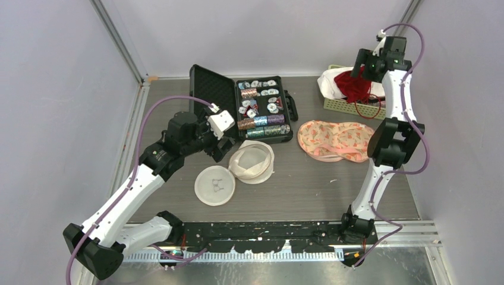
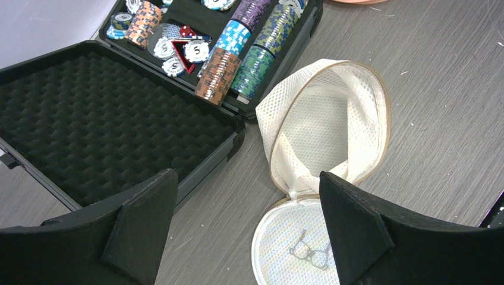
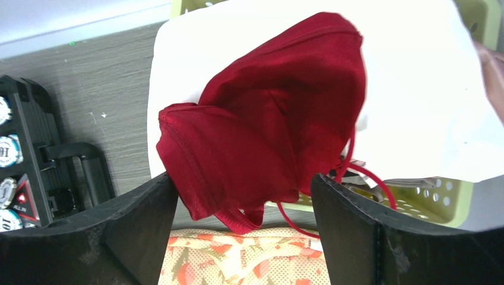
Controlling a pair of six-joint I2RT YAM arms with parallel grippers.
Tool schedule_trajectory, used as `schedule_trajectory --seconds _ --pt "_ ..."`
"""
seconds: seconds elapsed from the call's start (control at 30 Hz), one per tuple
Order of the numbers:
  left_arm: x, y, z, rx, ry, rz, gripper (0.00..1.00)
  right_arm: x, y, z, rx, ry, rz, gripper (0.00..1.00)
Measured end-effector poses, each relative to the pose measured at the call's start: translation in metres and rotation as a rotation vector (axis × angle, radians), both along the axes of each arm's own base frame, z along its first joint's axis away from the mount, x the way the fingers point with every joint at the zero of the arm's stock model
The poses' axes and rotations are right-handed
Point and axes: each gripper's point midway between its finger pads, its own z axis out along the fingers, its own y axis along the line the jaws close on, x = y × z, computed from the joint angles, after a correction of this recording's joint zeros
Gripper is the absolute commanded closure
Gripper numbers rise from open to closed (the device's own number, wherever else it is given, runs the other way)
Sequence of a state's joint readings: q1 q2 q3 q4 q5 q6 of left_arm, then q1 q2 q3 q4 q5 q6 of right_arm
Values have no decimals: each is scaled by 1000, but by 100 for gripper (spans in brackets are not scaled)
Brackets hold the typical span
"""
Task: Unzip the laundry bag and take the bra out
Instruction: Place the bra in the bin.
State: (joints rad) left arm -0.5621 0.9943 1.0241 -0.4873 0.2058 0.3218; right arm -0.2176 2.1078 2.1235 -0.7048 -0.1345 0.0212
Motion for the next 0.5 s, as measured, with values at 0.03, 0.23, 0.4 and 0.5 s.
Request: schedule_trajectory --seconds 0.03,0.23,0.4,0.5 --pt "0 0 0 0 0 0 11 0 -2 3 11 -9 3 13" --pt "0 0 0 1 1 0 11 4 2 23 81 -64 53 11" --pt "0 0 -1 2 2 0 11 14 15 35 120 -103 101 16" --pt "0 0 -1 4 1 -1 11 19 21 28 145 -91 120 17"
